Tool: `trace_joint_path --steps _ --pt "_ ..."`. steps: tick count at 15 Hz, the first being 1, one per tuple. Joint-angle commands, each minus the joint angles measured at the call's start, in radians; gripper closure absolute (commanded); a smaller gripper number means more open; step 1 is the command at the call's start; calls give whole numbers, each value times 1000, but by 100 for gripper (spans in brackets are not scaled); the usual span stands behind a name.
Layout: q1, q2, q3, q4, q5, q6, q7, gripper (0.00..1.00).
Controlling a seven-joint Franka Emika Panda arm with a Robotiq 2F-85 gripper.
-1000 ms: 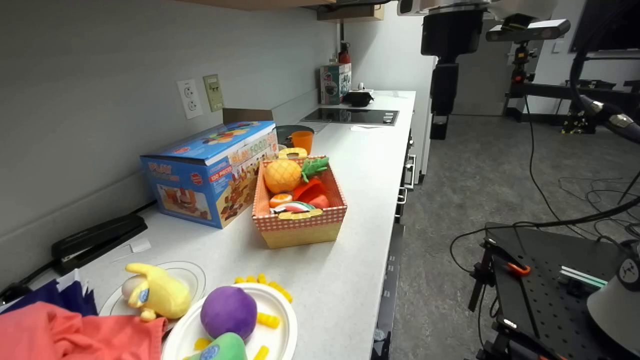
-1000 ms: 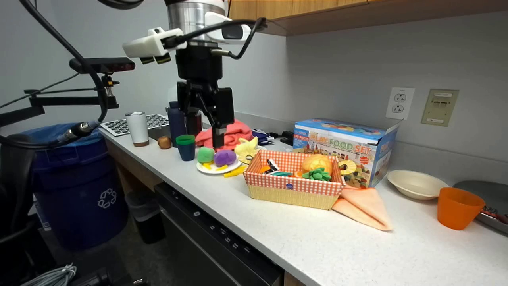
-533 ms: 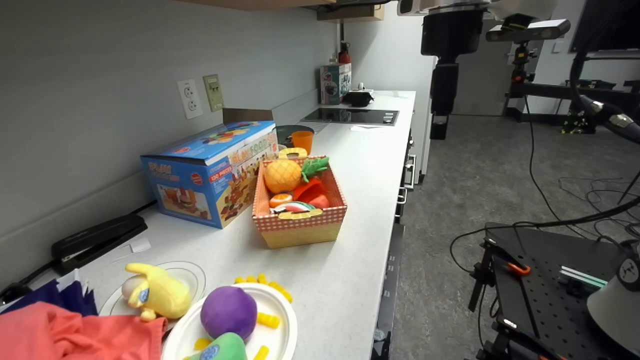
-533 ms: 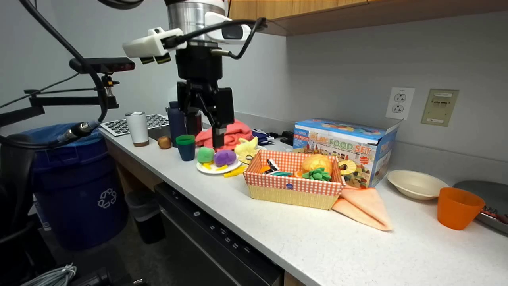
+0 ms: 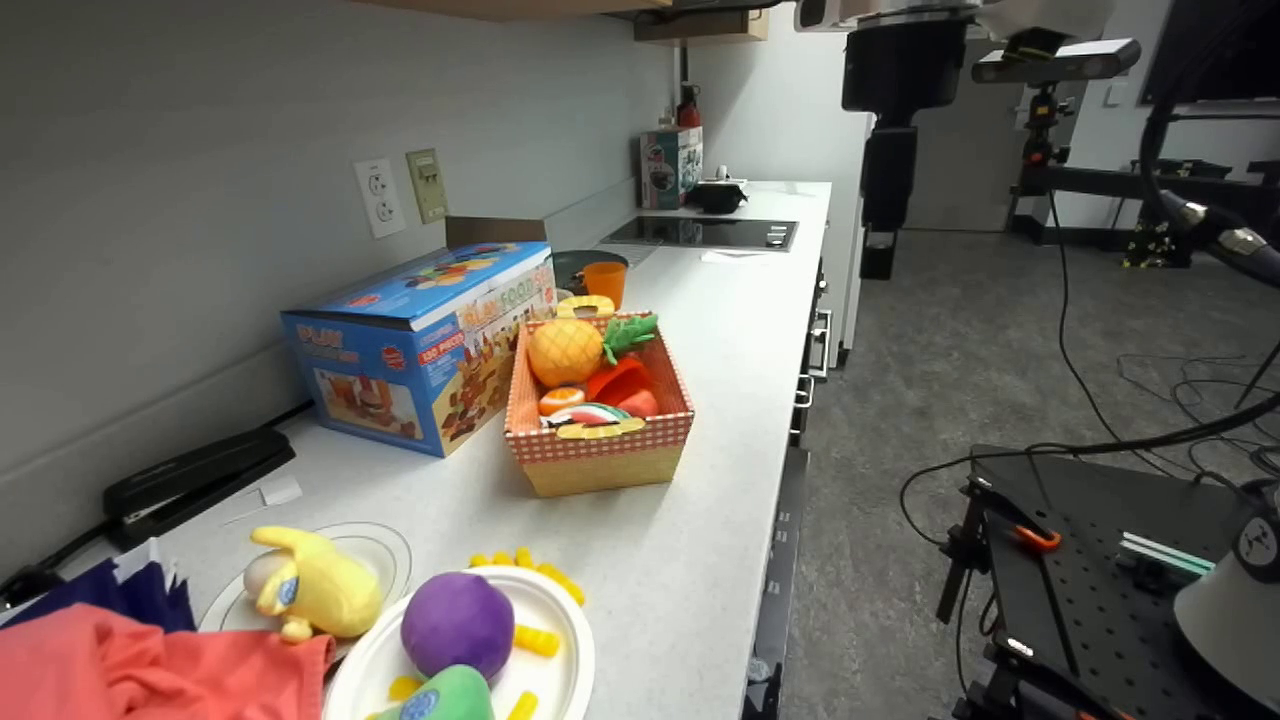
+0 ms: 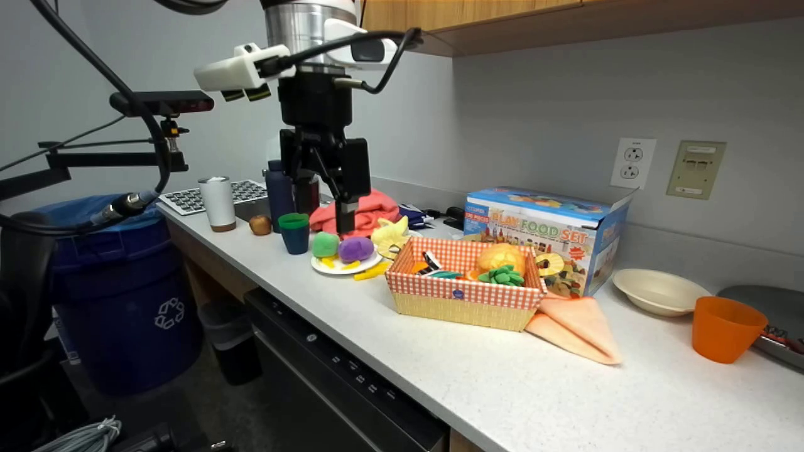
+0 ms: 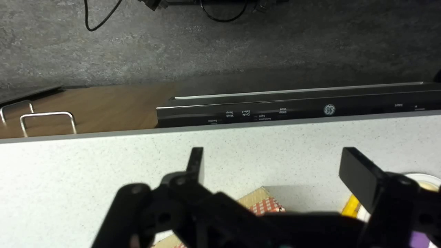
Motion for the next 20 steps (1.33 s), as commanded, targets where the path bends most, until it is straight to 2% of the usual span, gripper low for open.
trace_joint_path --steps 1,14,20 --pt "14 1 -12 2 -7 -2 6 0" --pt "14 1 -12 2 -7 -2 6 0" --pt "-16 8 -32 50 -14 28 49 0"
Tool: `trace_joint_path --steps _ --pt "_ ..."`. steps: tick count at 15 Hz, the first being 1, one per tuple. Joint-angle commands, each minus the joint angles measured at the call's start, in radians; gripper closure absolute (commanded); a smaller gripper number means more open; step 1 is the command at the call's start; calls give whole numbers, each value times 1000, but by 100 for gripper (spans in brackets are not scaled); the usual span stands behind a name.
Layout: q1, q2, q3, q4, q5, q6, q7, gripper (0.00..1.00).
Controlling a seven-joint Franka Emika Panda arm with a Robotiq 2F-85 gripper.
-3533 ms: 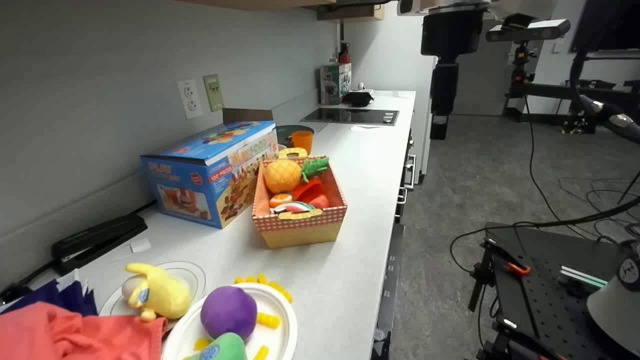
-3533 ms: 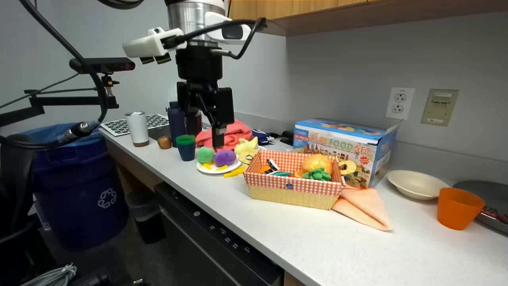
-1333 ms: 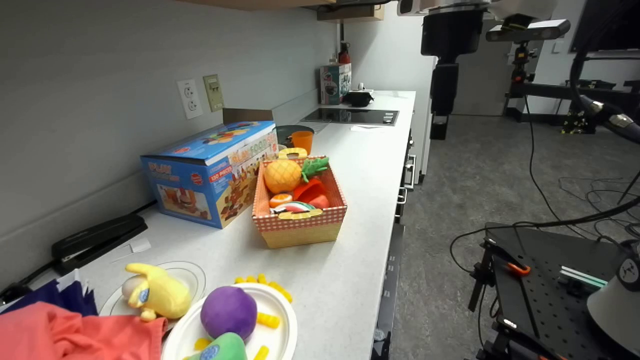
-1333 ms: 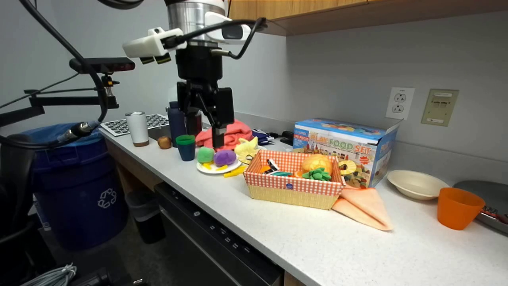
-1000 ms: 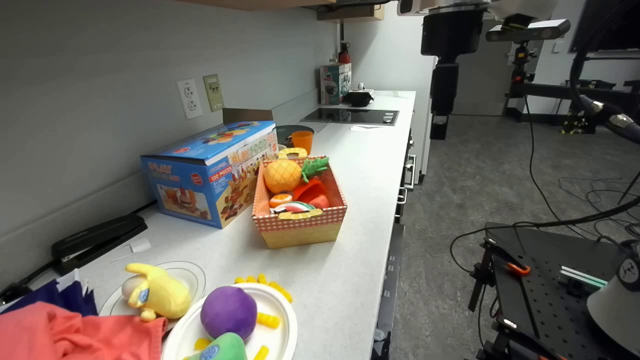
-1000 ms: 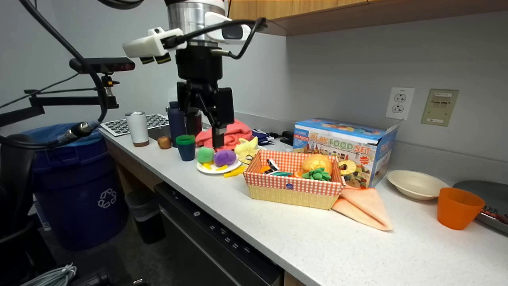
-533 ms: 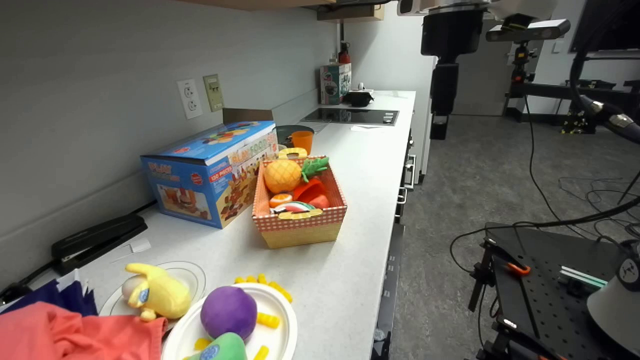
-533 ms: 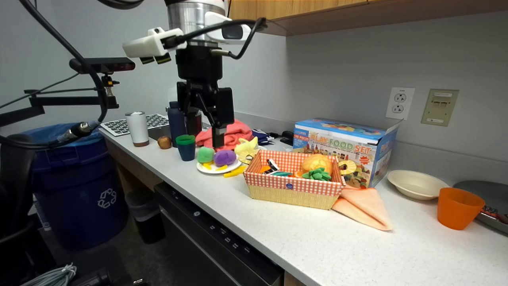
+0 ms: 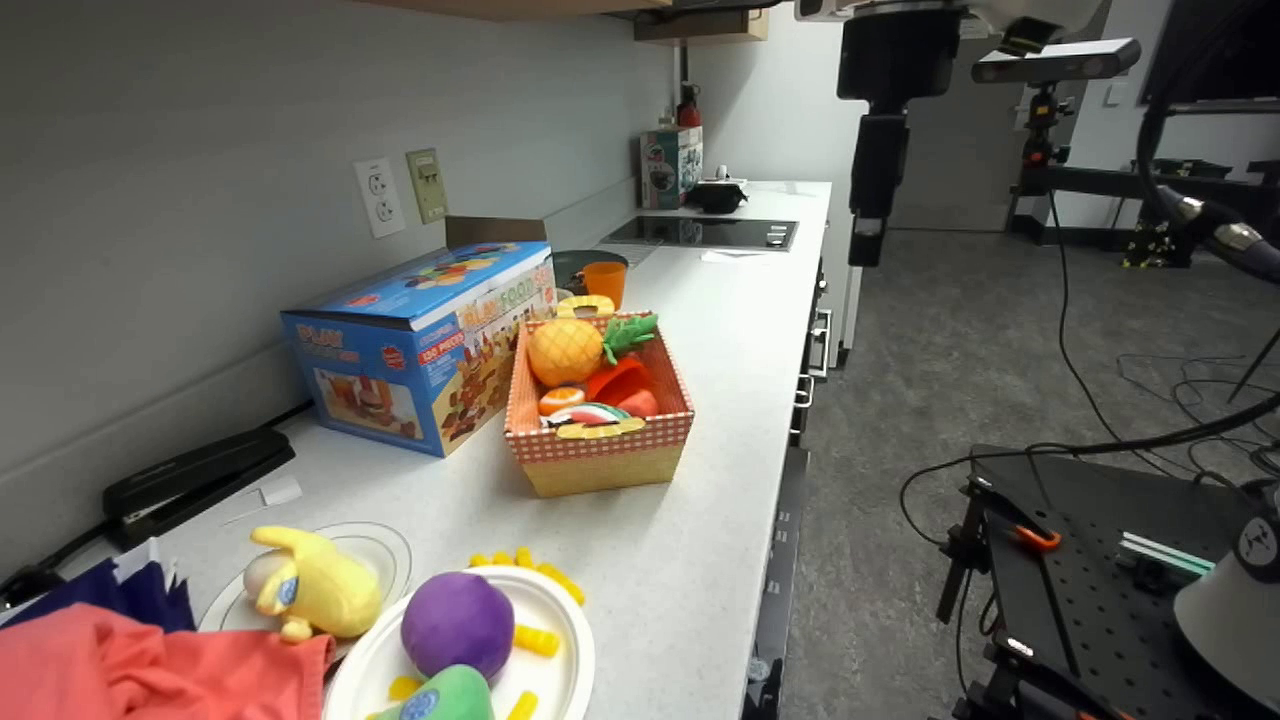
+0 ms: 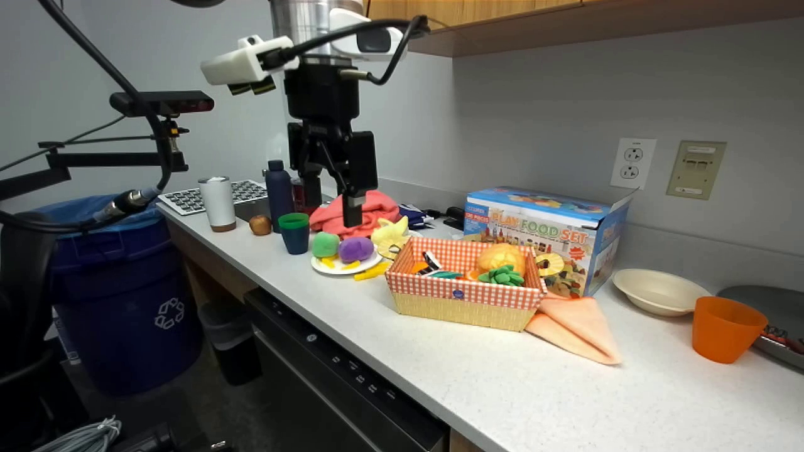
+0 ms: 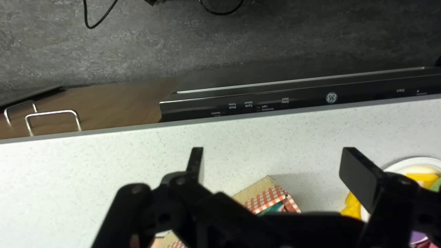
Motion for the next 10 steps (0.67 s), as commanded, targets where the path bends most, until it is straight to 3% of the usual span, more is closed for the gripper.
trace_joint_path --steps 1,10 --pt "-17 5 -24 41 -12 33 29 0" --pt "-63 -7 -9 74 -91 229 113 0"
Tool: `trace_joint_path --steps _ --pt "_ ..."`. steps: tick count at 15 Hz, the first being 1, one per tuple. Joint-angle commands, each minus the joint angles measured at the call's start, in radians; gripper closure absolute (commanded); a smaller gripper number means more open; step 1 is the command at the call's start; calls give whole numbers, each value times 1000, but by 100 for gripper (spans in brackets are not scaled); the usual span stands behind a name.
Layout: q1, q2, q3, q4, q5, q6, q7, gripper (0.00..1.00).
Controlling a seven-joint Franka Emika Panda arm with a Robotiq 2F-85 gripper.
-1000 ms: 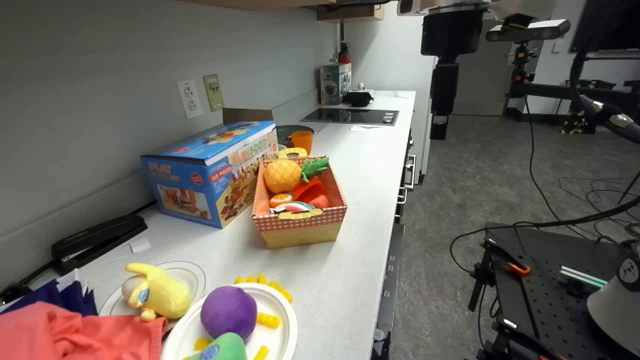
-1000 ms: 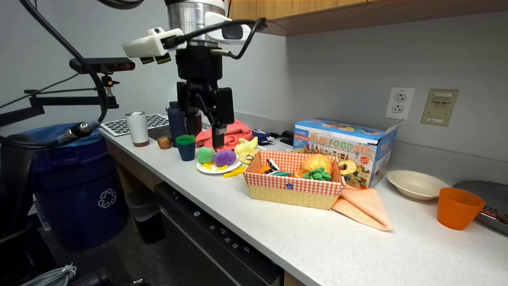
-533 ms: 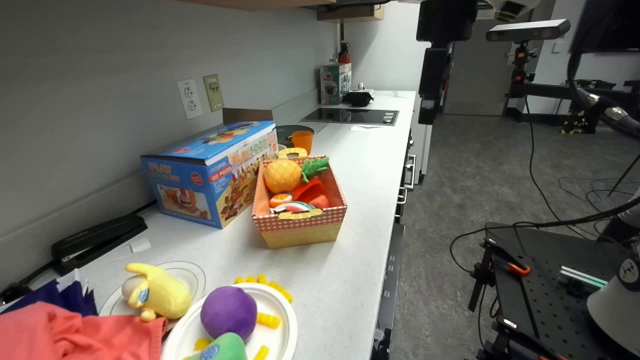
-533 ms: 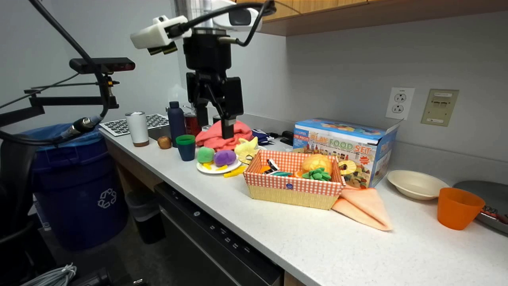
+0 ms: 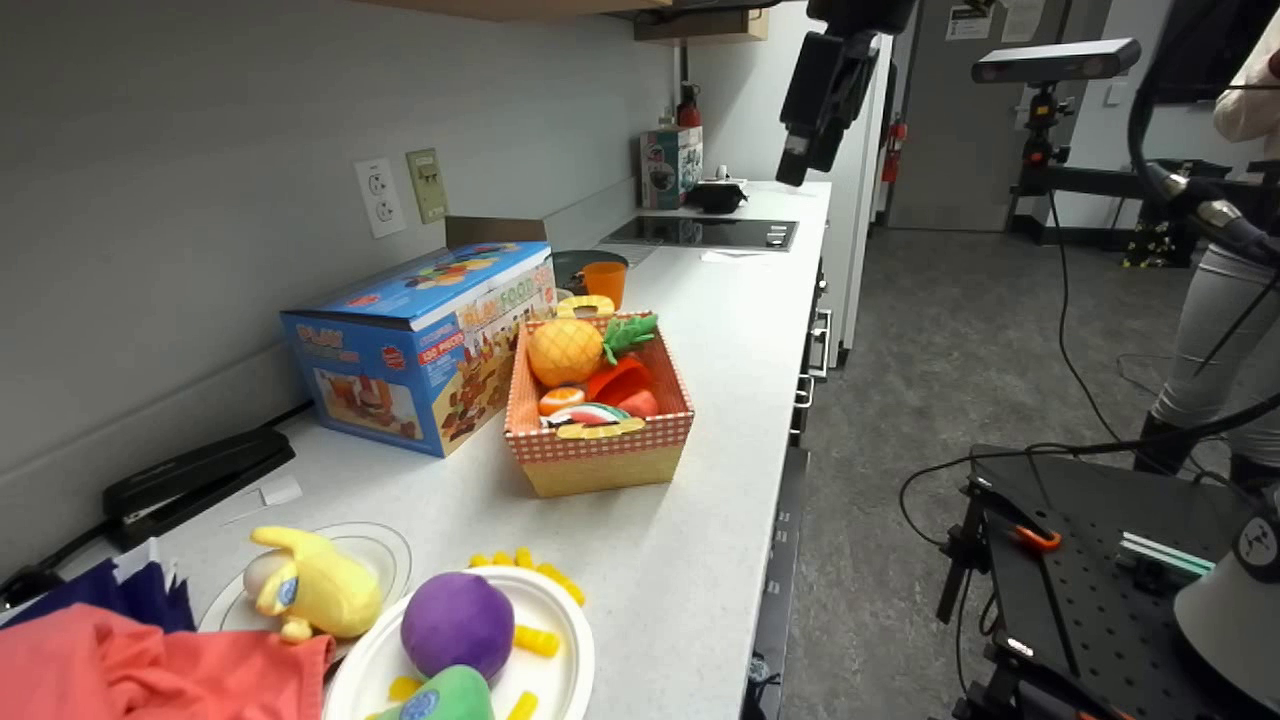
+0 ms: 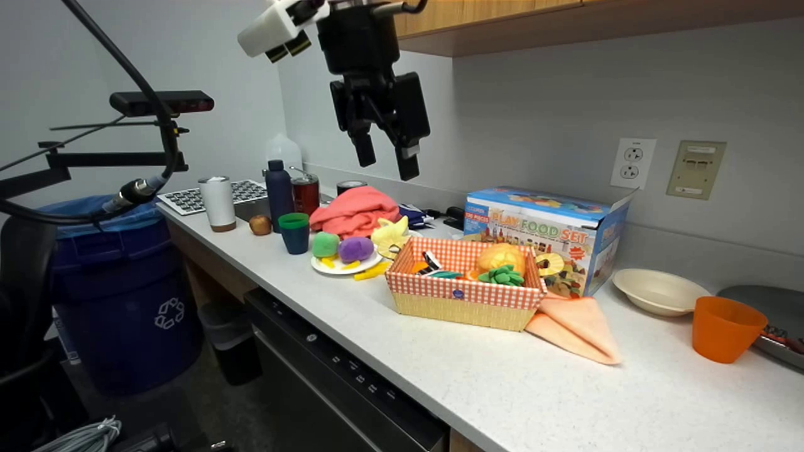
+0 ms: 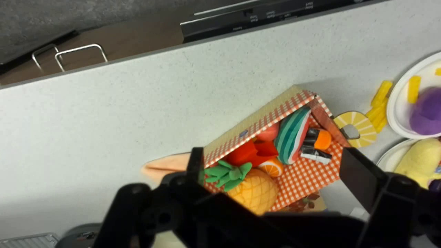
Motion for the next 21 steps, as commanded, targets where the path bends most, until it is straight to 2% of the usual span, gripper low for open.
trace_joint_path --steps 1,7,18,19,21 --pt "-38 -2 26 15 -73 98 69 0" --pt "-75 42 42 49 -131 256 167 0" --pt "-138 50 145 171 -257 174 379 0" --pt "-107 40 110 134 -229 212 327 0" --pt "-107 40 114 136 -230 209 334 0"
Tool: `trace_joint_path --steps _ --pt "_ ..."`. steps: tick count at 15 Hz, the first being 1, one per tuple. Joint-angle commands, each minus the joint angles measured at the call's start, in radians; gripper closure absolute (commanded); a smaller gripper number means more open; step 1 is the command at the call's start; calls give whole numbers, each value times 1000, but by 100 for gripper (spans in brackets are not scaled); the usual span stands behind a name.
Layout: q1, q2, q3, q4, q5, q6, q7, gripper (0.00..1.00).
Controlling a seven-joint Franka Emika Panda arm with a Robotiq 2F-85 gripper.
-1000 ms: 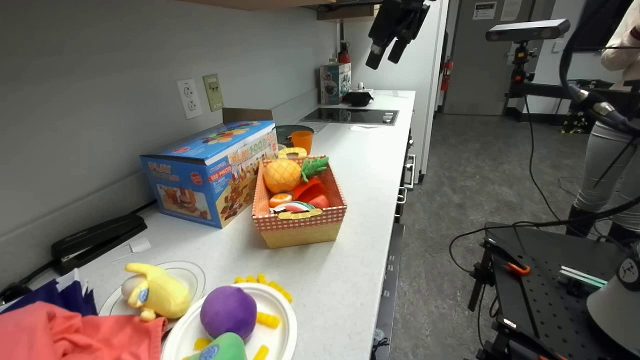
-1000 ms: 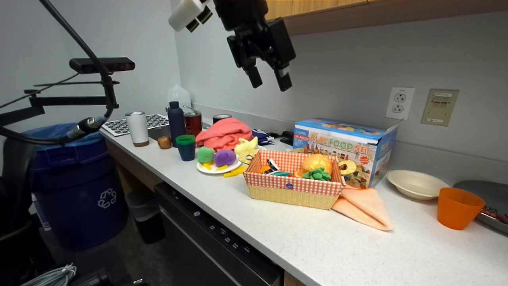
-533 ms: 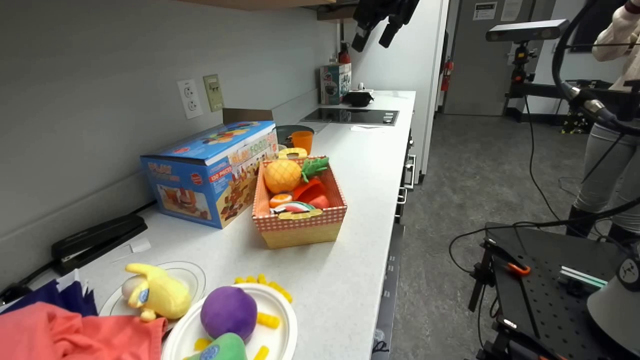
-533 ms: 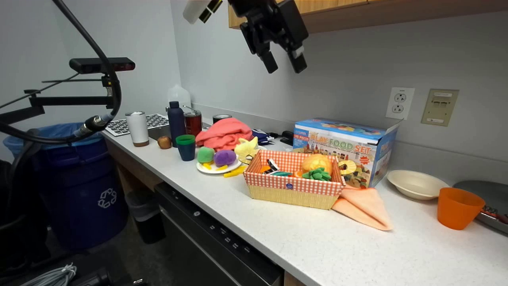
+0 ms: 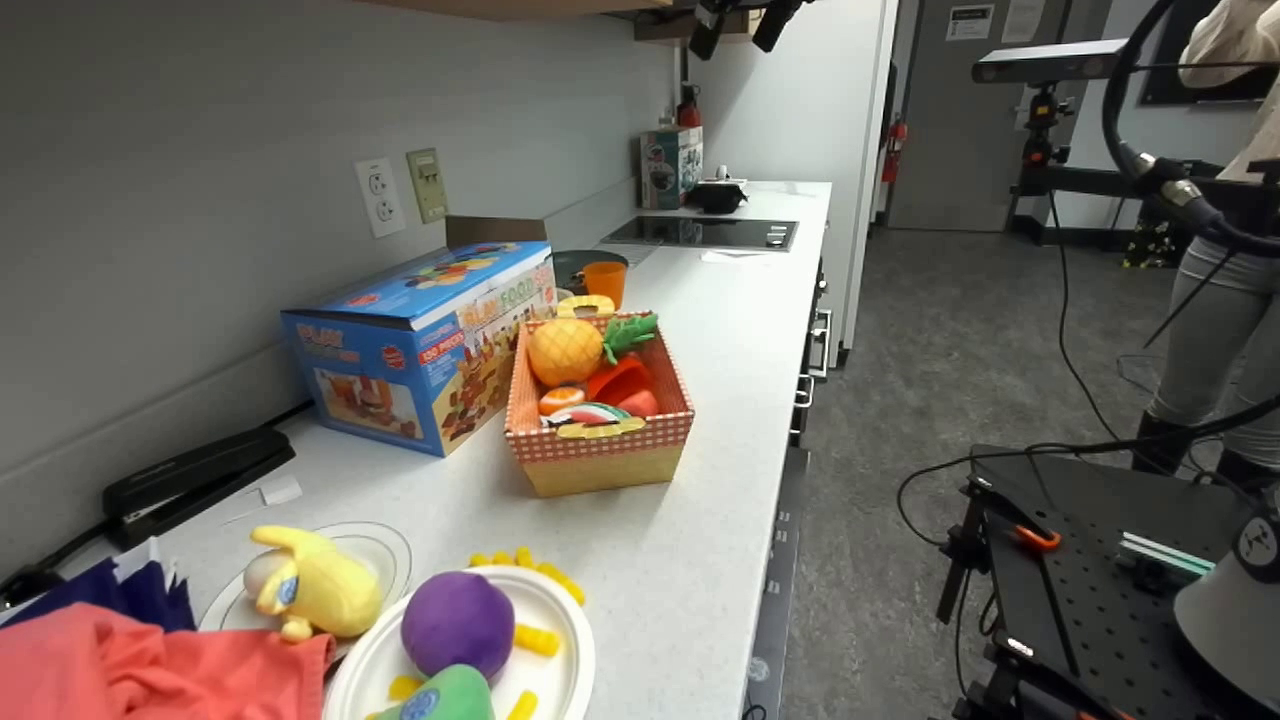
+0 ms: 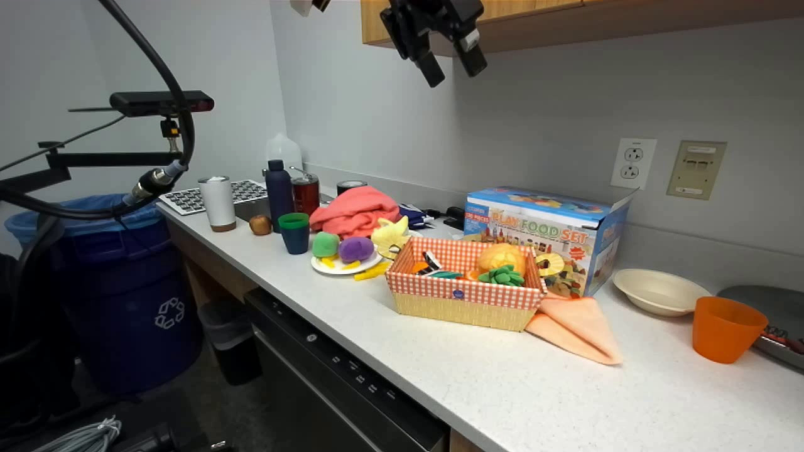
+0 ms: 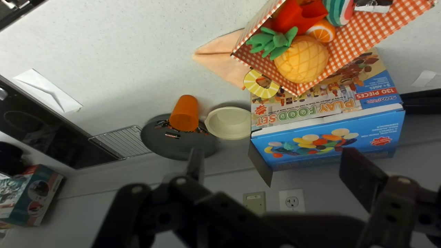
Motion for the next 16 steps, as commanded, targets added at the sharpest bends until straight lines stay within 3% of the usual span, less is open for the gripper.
trace_joint_path --steps 1,7,16 --pt "3 2 -3 2 -1 -3 0 0" --pt "-4 1 -6 7 -6 -5 3 0" --pt "-68 40 -5 147 -72 39 36 0"
